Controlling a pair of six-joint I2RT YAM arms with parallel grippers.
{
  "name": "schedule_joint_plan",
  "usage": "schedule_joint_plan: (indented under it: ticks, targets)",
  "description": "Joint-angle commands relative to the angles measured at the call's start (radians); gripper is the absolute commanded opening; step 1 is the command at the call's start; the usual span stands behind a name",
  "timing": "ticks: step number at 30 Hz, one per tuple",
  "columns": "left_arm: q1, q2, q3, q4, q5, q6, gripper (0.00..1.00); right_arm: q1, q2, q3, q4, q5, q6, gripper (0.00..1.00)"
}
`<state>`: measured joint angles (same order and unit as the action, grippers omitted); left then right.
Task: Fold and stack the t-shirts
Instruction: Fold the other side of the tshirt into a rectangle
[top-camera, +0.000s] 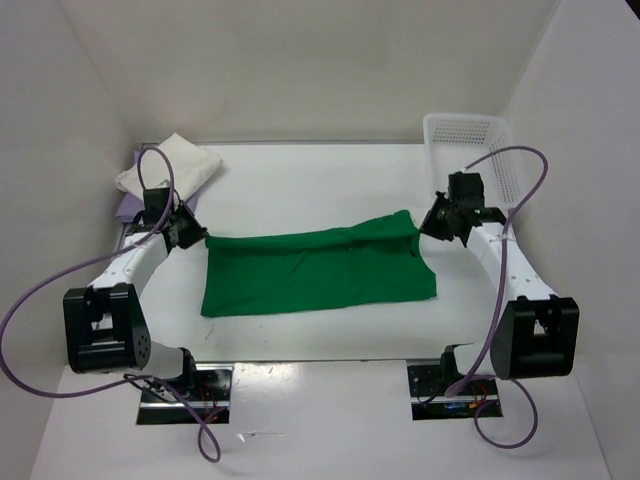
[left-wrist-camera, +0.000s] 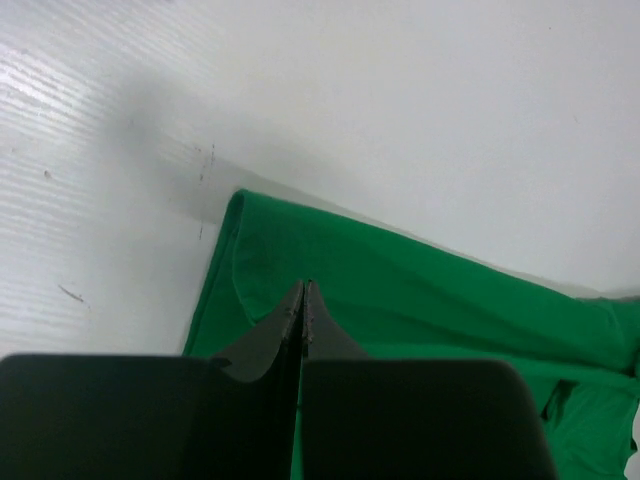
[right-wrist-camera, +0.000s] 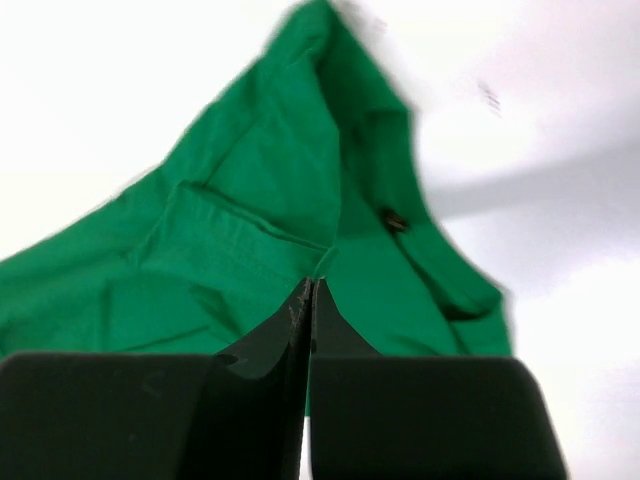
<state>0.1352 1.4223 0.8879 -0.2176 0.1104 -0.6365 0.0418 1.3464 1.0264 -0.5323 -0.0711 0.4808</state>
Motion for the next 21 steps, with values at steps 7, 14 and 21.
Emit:
schedule_joint_plan:
  ticks: [7, 14, 21]
  targets:
    - [0.009, -0.120, -0.095, -0.041, 0.008, 0.012, 0.00, -0.080, -0.124, -0.085, -0.075, -0.053, 0.035, 0.00]
    - [0.009, -0.192, -0.095, -0.155, -0.002, 0.012, 0.00, -0.080, -0.144, -0.111, -0.130, -0.163, 0.084, 0.06]
    - [0.009, -0.338, -0.147, -0.216, 0.051, -0.071, 0.25, -0.080, -0.229, -0.112, -0.190, -0.150, 0.102, 0.19]
